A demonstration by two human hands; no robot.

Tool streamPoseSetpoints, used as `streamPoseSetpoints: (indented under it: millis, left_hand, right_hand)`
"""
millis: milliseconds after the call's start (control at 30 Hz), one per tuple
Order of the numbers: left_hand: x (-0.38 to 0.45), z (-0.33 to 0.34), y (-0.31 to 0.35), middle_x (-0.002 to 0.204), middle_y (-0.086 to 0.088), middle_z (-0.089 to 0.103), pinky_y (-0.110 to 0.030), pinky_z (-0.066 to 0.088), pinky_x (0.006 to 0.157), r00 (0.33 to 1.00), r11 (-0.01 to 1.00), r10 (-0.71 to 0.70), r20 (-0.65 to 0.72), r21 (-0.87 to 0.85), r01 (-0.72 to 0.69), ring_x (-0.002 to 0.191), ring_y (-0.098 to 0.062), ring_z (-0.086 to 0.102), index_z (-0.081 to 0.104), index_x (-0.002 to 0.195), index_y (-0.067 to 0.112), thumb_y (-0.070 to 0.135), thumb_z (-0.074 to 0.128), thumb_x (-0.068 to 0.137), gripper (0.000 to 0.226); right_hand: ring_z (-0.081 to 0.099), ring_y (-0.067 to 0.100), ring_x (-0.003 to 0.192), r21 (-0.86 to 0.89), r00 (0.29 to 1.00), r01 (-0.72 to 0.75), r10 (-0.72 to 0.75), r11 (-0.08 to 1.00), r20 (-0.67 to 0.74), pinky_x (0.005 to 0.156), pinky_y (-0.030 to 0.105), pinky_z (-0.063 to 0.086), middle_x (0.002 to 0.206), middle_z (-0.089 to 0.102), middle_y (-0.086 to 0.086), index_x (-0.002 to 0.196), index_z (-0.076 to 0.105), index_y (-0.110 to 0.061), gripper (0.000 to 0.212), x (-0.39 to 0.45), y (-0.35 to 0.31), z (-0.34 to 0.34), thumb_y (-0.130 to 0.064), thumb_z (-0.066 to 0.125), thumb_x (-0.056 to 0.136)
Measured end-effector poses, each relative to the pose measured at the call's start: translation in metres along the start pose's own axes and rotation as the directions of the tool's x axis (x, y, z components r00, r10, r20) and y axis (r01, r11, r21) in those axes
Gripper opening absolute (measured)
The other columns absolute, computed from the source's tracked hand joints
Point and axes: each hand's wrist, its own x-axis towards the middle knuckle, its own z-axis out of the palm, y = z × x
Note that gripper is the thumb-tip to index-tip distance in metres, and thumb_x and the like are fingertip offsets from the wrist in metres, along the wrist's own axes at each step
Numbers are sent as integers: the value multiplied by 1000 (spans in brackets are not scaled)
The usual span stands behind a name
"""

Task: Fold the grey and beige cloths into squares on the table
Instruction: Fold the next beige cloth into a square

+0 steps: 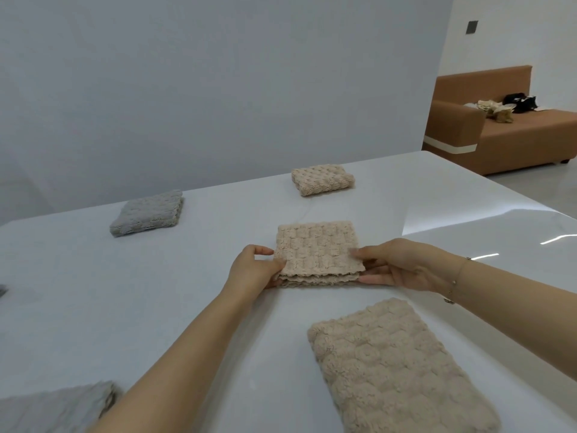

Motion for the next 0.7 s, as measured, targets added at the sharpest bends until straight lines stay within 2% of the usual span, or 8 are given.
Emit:
streamPoseSetpoints:
  millis: [67,133,233,333,433,500,600,700]
  left_hand:
    - [0,-1,-4,86,-6,65,-29,54,73,1000,999,28,-3,22,-28,71,-18,62,53,112,12,17,71,83,35]
    - [-1,-1,-6,90,-2,63,-32,54,76,996,993,89,-14,84,-87,75,-17,62,52,114,12,18,72,82,38]
    - [-1,0,-5,99,3,57,-32,52,80,988,974,148,-38,180,-139,90,-20,63,49,115,16,24,70,83,40]
    - [-2,2,-3,103,4,59,-27,50,79,992,983,123,-24,143,-118,92,-15,61,48,116,20,31,67,86,37]
    - [-6,5,-6,104,4,57,-23,48,75,986,973,166,-8,161,-163,93,-13,59,50,115,19,27,68,86,34]
    - [-9,8,-10,101,5,57,-24,48,77,976,960,215,-13,189,-209,90,-11,58,51,113,18,23,67,87,31]
    - [-13,10,-14,94,15,53,-15,45,73,953,930,303,-4,219,-295,82,-1,52,50,114,20,19,64,89,28]
    - [-14,9,-15,94,17,51,-8,42,68,942,914,335,17,235,-330,82,0,50,50,115,21,19,64,89,29]
  right_hand:
    - [67,21,62,-42,1000,7,-7,999,-19,55,24,59,82,64,16,88,65,5,20,-2,1,0,-7,75,76]
    - [66,20,55,-176,999,32,-39,984,-35,54,24,59,71,64,15,77,62,3,18,-6,3,-1,-7,77,74]
    - [64,22,54,-402,980,146,-188,904,-67,57,27,59,67,65,16,75,58,-1,27,-8,0,-3,-18,78,76]
    - [62,18,72,-656,907,255,-411,710,-93,72,33,54,94,64,8,99,57,-10,39,7,-13,-8,-37,74,78]
    - [52,13,98,-825,831,357,-552,437,67,81,25,41,120,54,1,124,52,-16,54,27,-33,-4,-43,69,81]
    - [49,13,107,-839,853,389,-492,381,173,88,24,38,128,52,0,128,53,-15,56,41,-46,6,-45,67,83]
    - [57,20,104,-825,934,326,-293,461,206,95,29,41,116,62,6,124,58,-4,68,61,-63,23,-55,64,81]
    - [64,23,94,-819,969,246,-124,518,213,94,33,48,109,70,11,108,69,-8,59,74,-72,30,-58,68,76]
